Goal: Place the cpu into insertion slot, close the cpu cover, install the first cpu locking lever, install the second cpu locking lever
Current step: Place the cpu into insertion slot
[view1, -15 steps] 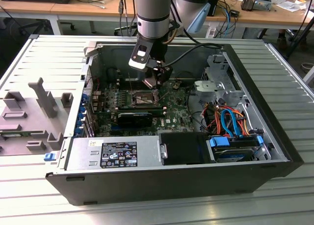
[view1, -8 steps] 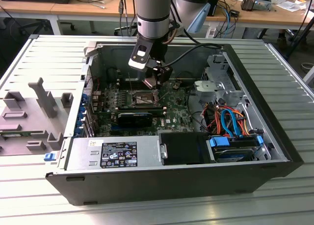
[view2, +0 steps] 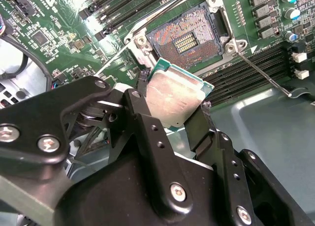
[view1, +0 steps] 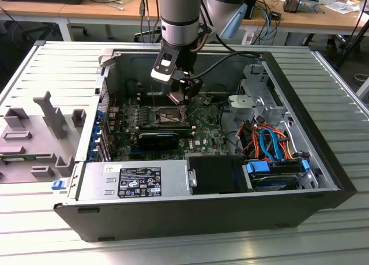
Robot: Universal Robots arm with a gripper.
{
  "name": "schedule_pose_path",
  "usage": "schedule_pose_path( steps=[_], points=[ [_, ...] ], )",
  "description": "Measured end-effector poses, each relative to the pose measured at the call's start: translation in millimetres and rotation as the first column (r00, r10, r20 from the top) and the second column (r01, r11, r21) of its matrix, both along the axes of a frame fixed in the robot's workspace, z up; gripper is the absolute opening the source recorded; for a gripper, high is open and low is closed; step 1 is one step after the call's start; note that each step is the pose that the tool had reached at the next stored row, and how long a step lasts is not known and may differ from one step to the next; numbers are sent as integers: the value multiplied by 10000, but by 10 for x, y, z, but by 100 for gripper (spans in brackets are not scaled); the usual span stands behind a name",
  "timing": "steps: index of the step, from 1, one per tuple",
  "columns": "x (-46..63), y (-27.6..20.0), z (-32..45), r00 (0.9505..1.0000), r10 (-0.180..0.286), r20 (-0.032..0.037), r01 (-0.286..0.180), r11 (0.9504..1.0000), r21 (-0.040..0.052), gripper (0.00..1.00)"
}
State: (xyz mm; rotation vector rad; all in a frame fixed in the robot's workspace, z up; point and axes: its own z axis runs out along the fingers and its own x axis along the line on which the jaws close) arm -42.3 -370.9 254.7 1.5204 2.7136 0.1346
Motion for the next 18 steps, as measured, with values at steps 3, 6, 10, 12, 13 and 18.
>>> schedule_pose_path(
  steps=[3,6,10,12,13,18],
  points=[
    [0,0,-1,10000,-18,1,18,10000,1,55],
    [0,0,-1,10000,-39,0,39,10000,0,55],
    [0,0,-1,10000,-67,0,67,10000,0,55],
    [0,0,-1,10000,-80,0,80,10000,0,55],
    [0,0,-1,10000,-86,0,86,10000,0,55],
    [0,0,-2,9999,-127,0,127,9999,0,55]
  ],
)
